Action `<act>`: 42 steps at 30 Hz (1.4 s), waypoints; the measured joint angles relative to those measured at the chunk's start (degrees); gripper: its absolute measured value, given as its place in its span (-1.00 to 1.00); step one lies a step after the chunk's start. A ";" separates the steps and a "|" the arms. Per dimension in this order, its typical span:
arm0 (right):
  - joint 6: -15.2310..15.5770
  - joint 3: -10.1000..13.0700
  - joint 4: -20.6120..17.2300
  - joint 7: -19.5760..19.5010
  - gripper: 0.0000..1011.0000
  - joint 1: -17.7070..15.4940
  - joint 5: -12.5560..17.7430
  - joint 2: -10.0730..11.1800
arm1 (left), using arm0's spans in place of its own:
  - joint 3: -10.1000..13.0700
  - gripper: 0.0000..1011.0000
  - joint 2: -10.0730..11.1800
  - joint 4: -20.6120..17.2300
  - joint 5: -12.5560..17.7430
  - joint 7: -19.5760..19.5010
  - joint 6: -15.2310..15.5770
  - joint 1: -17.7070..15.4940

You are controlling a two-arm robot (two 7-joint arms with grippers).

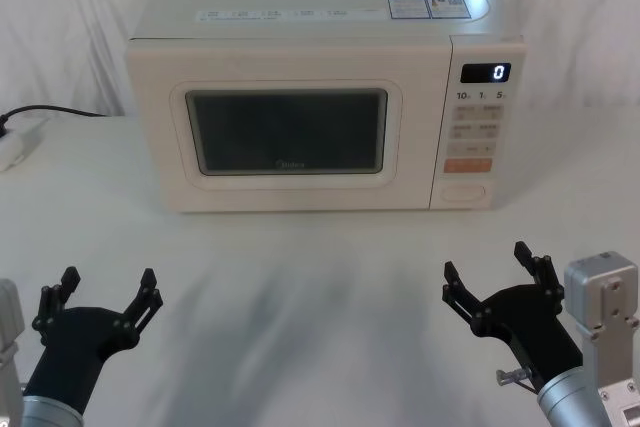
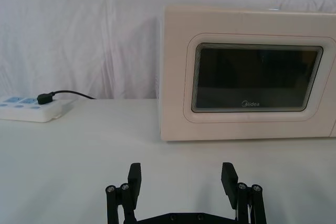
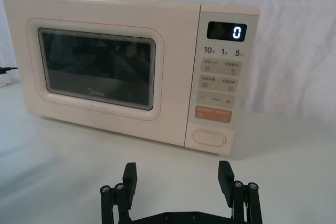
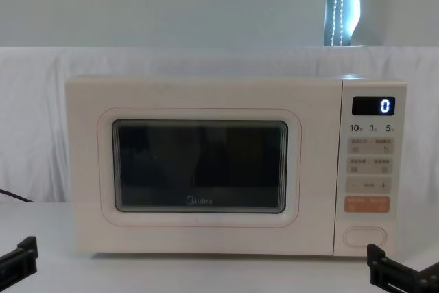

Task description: Press the button to open the microwave door with one hand; close the microwave door with the other hand.

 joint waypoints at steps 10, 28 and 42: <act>0.00 0.00 0.00 0.00 0.98 0.00 0.00 0.00 | 0.00 0.98 0.00 0.00 0.00 0.00 0.00 0.00; 0.00 0.00 0.00 0.00 0.98 0.00 0.00 0.00 | 0.00 0.98 0.00 0.00 0.00 0.00 0.00 0.00; 0.00 0.00 0.00 0.00 0.98 0.00 0.00 0.00 | 0.00 0.98 0.00 0.00 0.00 0.00 0.00 0.00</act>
